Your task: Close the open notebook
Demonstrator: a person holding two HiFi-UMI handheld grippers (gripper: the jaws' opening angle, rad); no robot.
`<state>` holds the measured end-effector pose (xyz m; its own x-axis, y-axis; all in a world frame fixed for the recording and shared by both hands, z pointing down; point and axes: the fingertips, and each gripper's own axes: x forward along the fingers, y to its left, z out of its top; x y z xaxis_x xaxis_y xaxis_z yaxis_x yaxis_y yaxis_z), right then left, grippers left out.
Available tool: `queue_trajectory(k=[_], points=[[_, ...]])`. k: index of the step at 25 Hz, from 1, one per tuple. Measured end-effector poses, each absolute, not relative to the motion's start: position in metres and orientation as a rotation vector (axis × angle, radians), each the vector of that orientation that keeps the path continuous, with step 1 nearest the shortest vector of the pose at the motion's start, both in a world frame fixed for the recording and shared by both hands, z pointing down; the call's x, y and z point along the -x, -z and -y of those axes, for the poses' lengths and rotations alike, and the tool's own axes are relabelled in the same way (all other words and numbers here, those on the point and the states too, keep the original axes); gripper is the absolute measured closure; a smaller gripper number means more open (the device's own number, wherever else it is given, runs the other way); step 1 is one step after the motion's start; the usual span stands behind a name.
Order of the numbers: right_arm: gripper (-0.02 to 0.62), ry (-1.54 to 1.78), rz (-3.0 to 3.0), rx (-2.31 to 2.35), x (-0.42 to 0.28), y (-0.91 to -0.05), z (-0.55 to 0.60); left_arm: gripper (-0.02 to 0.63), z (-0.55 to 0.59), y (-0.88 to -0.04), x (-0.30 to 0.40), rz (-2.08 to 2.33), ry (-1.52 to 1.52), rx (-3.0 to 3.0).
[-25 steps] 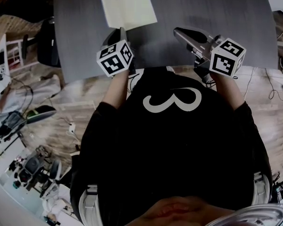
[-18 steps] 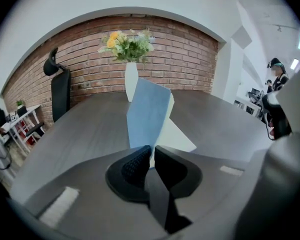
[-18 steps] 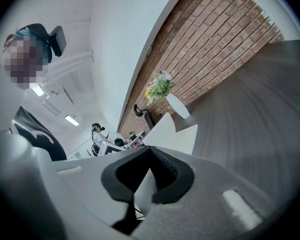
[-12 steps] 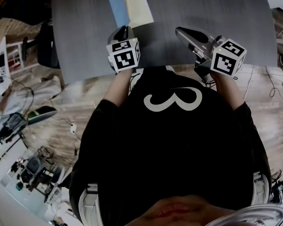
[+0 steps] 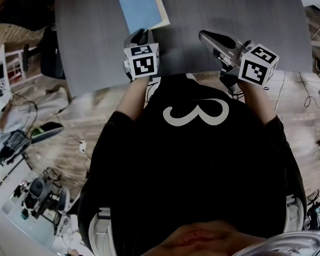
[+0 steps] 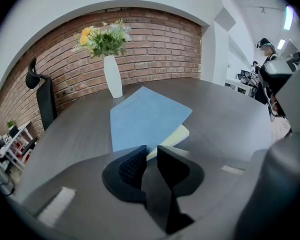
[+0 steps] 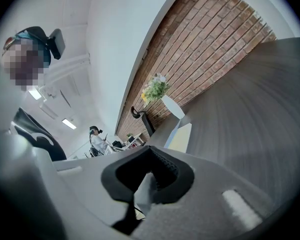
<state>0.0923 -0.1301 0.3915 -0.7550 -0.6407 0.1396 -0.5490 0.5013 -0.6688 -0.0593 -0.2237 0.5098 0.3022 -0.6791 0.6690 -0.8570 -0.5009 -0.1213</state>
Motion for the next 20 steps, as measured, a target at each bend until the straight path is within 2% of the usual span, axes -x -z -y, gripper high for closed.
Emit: queue_trajectory(k=[2, 6, 11, 19, 20], points=[[0.594, 1.098, -2.611, 1.046, -0.093, -0.392, 0.13, 0.514, 0.223, -0.512, 0.058, 1.378, -0.993, -2.311], [0.594, 1.1, -2.609, 1.05, -0.093, -0.393, 0.131, 0.43, 0.214, -0.522, 0.054, 1.278, -0.984, -2.282], [0.594, 1.089, -2.619, 1.048, -0.093, -0.391, 0.131, 0.378, 0.206, -0.521, 0.05, 1.229, -0.912, -2.261], [0.594, 0.998, -2.695, 1.045, -0.088, -0.373, 0.135, 0.436, 0.195, -0.481, 0.046, 1.101, -0.665, -2.286], [0.594, 0.968, -2.712, 1.043, -0.086, -0.368, 0.137, 0.47, 0.194, -0.471, 0.046, 1.077, -0.616, -2.298]])
